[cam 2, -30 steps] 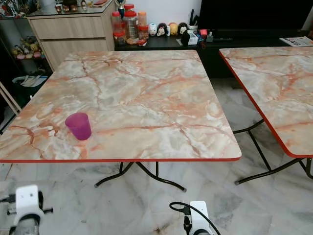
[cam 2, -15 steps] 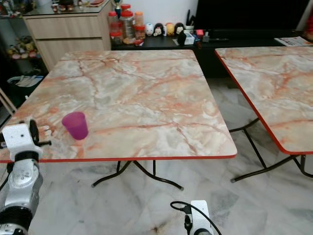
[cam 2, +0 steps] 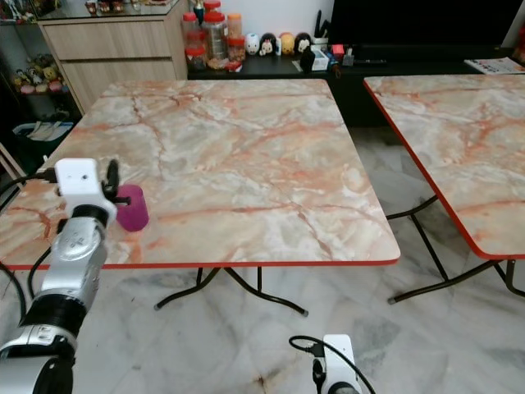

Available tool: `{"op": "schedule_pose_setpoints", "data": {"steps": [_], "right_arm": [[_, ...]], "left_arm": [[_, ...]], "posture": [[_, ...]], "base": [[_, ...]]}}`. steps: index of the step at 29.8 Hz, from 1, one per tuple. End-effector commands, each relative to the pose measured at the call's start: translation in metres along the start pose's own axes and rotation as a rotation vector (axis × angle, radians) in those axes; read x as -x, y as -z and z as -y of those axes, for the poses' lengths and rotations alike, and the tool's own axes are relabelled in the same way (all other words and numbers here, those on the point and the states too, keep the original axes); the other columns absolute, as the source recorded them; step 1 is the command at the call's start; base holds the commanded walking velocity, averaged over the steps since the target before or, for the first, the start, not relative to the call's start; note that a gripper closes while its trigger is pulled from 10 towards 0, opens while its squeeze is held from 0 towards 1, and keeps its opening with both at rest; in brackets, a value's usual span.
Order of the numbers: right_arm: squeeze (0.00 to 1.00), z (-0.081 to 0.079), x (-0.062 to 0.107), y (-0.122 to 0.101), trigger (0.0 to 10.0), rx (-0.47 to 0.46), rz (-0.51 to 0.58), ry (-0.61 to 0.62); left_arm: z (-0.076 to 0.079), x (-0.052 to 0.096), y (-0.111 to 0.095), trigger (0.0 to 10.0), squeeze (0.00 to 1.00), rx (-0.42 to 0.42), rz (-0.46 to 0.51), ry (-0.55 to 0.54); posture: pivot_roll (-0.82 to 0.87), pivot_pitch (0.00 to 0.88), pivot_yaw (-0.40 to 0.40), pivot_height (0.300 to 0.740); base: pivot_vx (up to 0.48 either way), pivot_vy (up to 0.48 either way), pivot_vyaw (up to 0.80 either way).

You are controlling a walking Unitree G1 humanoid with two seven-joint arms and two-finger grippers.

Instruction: Setting the table

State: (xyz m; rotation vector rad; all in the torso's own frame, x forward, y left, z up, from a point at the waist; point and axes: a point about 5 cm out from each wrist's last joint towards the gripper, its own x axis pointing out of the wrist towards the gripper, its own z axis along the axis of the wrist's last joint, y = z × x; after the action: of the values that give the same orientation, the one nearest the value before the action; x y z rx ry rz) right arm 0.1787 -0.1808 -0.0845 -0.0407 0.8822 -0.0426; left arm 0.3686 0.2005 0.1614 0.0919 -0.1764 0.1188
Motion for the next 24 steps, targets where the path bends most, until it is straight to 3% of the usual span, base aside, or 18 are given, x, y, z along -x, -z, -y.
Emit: {"op": "schedule_pose_setpoints", "data": {"steps": [1, 5, 13, 14, 19, 24], "right_arm": [[0.00, 0.000, -0.001, -0.003, 10.0, -0.015, 0.005, 0.002], [0.00, 0.001, 0.000, -0.001, 10.0, -0.019, -0.001, 0.008], [0.00, 0.002, 0.000, 0.000, 10.0, -0.022, -0.003, 0.012], [0.00, 0.002, 0.000, 0.000, 10.0, -0.022, -0.005, 0.011], [0.00, 0.000, 0.000, -0.001, 10.0, -0.018, -0.005, 0.005], [0.00, 0.000, -0.001, -0.003, 10.0, -0.013, -0.002, 0.003]], "left_arm": [[0.003, -0.007, -0.004, 10.0, 1.00, -0.008, -0.027, -0.001], [0.007, -0.017, -0.014, 10.0, 1.00, -0.039, -0.042, 0.010], [0.002, -0.024, -0.014, 10.0, 1.00, -0.078, -0.114, -0.011], [-0.003, -0.024, -0.010, 10.0, 0.00, -0.089, -0.162, -0.019], [-0.010, -0.023, -0.001, 10.0, 0.00, -0.103, -0.249, -0.019], [-0.014, -0.021, 0.007, 10.0, 0.00, 0.019, -0.297, -0.045]], "posture": [[-0.03, 0.000, 0.010, 0.740], [-0.03, 0.000, 0.014, 0.740], [-0.03, 0.000, 0.020, 0.740], [-0.03, 0.000, 0.024, 0.740], [-0.03, 0.000, 0.025, 0.740], [-0.04, 0.000, 0.026, 0.740]], "base": [[0.000, 0.000, 0.00], [0.000, 0.000, 0.00], [0.000, 0.000, 0.00], [0.000, 0.000, 0.00], [0.000, 0.000, 0.00], [0.000, 0.000, 0.00]]}}
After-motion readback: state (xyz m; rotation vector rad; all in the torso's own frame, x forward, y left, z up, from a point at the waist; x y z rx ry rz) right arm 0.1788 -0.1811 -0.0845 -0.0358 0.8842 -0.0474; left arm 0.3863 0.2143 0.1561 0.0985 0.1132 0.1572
